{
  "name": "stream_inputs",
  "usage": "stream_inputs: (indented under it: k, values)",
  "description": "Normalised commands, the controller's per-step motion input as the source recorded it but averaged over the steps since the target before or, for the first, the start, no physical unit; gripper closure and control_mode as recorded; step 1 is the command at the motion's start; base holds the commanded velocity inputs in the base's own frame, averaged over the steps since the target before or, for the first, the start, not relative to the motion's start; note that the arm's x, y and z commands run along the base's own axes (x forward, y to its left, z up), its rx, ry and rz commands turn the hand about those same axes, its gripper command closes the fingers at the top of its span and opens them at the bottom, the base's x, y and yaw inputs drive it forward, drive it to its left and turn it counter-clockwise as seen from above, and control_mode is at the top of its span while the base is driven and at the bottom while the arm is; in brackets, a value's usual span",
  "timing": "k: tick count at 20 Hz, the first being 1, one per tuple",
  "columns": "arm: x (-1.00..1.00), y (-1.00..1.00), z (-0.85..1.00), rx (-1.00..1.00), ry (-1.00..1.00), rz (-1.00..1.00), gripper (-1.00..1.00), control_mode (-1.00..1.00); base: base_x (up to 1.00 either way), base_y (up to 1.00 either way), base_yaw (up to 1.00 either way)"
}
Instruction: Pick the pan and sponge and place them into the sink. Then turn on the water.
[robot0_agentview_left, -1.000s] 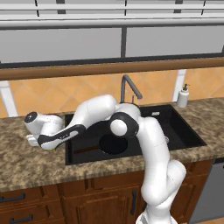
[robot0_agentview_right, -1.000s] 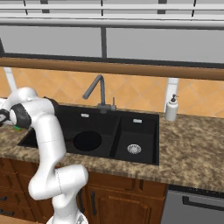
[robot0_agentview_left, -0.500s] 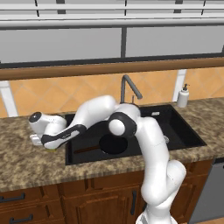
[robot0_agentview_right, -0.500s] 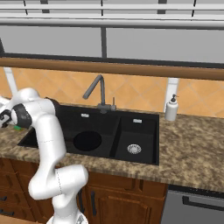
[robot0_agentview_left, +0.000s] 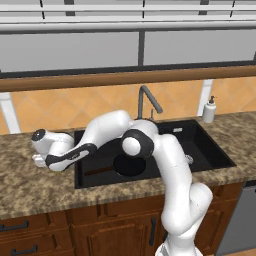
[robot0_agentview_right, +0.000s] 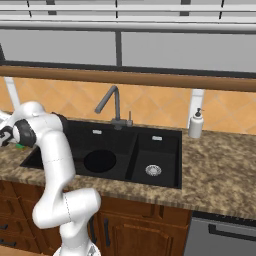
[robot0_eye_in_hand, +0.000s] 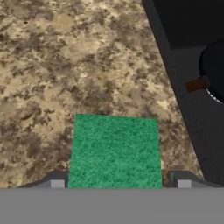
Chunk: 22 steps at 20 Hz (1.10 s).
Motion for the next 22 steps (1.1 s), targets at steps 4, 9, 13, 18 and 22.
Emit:
stream_inputs:
  k: [4,9,13,18,22]
  values:
    - [-0.31,-0.41,-0.95,0.0,0.0,-0.02,1.0,-1.0,0.0,0.0,0.0]
    - [-0.34,-0.39,-0.96,0.0,0.0,-0.01,1.0,-1.0,0.0,0.0,0.0]
    - [-0.45,-0.3,-0.44,0.0,-0.08,-0.01,1.0,-1.0,0.0,0.0,0.0]
    - [-0.47,-0.03,0.19,-0.01,-0.29,-0.21,1.0,-1.0,0.0,0.0,0.0]
    - [-0.48,-0.2,0.6,-0.04,-0.32,-0.28,1.0,-1.0,0.0,0.0,0.0]
